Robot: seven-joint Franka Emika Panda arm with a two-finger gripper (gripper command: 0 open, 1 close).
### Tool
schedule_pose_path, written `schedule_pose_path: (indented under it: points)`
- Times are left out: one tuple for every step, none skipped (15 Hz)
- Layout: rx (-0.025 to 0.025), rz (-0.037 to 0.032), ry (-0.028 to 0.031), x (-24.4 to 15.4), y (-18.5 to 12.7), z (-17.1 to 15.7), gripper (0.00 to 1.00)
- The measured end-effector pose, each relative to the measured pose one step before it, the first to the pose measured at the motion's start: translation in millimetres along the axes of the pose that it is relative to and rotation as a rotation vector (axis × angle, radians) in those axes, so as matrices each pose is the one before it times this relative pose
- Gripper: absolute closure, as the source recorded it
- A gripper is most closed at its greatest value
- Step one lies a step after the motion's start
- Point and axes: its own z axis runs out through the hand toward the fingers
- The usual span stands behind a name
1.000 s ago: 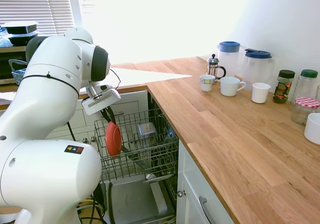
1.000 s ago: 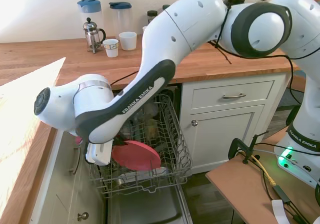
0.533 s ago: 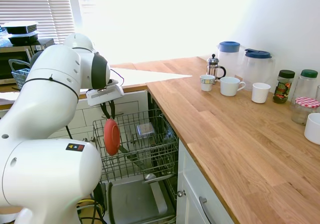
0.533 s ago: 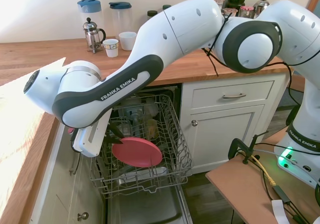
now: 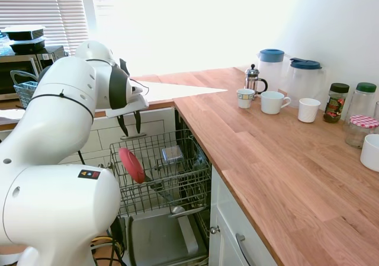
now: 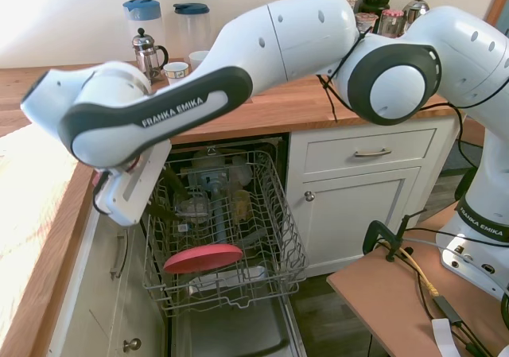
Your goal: Put the plate in the dishwasher
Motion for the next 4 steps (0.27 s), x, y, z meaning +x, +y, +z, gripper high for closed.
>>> schedule_pose_path:
  points:
    - [0.02750,0.01474,-0.01520,15.57,19.12,-19.02,0.00]
    - [0.02840,0.01578,-0.01671,15.44,20.86,-19.70,0.00]
    - [0.02420,0.01608,-0.01791,16.49,22.85,-18.78,0.00]
    - [0.01751,0.01100,-0.01455,13.69,19.56,-14.60,0.00]
